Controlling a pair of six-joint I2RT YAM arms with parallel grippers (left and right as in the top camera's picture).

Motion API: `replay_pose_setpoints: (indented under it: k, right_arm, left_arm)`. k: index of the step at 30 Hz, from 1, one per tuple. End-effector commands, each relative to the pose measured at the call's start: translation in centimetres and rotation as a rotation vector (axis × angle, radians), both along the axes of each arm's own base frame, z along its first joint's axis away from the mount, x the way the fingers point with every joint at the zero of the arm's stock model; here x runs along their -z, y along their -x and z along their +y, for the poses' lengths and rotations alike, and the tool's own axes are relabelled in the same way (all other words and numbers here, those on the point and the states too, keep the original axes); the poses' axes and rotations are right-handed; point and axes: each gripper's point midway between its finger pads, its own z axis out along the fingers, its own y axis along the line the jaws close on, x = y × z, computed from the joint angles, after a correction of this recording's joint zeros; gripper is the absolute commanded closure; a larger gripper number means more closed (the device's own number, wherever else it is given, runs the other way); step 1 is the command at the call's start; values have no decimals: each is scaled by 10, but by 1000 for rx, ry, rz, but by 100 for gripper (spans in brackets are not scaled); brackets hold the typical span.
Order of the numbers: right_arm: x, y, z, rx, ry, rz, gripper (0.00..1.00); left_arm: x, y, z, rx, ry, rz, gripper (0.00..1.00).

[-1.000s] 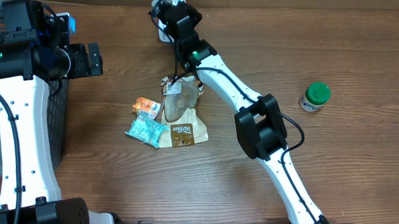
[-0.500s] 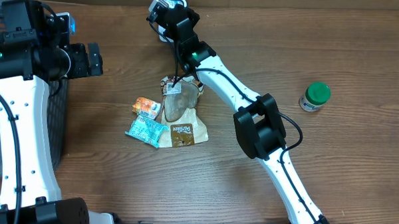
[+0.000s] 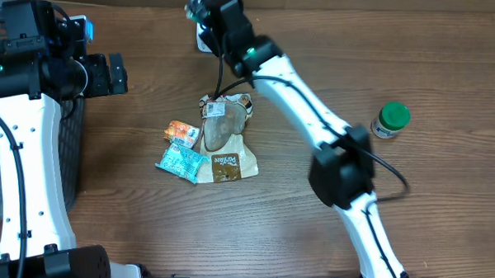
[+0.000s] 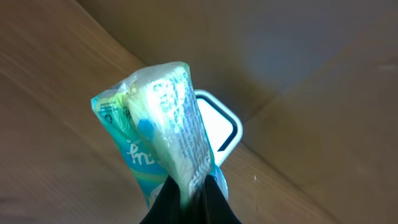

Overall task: Scan the item barcode
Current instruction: 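Carry the mint pack to the scanner and hold it there, then carry the mint pack right and release it beside the jar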

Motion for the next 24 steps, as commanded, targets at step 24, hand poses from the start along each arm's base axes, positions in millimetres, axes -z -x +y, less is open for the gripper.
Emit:
replay_pose_setpoints:
  k: [24]
  right_arm:
    - [32,188,-257,837,-154,998,96]
  left_arm:
    - [-10,-3,0,14,-18,-28,0]
